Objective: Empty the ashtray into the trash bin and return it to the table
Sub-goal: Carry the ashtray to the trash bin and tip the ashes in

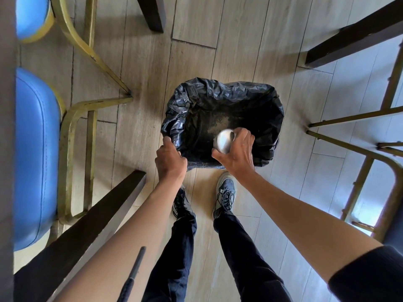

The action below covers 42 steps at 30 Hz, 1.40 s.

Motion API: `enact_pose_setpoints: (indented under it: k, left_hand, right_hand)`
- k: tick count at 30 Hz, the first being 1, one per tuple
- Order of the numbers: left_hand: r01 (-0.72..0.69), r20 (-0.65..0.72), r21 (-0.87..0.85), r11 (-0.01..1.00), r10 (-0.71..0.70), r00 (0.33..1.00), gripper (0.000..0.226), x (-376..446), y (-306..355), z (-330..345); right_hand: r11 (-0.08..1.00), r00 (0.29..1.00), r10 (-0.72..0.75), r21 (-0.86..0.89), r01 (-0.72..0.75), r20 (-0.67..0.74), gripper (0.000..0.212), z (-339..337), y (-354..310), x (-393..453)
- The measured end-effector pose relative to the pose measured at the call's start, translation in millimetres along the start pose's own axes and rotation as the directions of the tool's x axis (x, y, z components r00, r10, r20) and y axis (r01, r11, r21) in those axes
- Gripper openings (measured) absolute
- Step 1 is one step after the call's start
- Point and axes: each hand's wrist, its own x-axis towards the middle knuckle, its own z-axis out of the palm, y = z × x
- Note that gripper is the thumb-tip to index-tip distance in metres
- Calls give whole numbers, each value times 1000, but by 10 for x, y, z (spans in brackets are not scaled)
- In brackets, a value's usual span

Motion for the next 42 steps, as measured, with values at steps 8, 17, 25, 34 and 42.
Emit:
enact_pose_setpoints:
  k: [8, 17, 25, 34, 42]
  left_hand:
    - [9, -3, -3, 1000, -9, 1000, 37, 11, -13, 8]
    - [1, -12, -12, 1000, -1, 1000, 37, 24, -35, 44]
    - [1, -23, -26, 1000, -2, 1000, 34, 0, -87, 82]
    - [-33, -81, -30, 999, 30, 996, 38, -19, -157, 127]
    - [-100, -151, 65, 993, 109, 983, 49, -334, -202, 91]
  right_hand:
    - [1000, 1000, 0, 13, 0, -11, 84, 8, 1, -38]
    - [999, 999, -3, 36, 4, -32, 85, -12, 45, -55]
    - [994, 999, 43, 103, -41, -15, 77, -34, 86, -92]
    - [886, 984, 161, 451, -107, -83, 54, -406, 150, -101]
    - [45, 807, 261, 828, -559, 531, 51, -640, 199, -285]
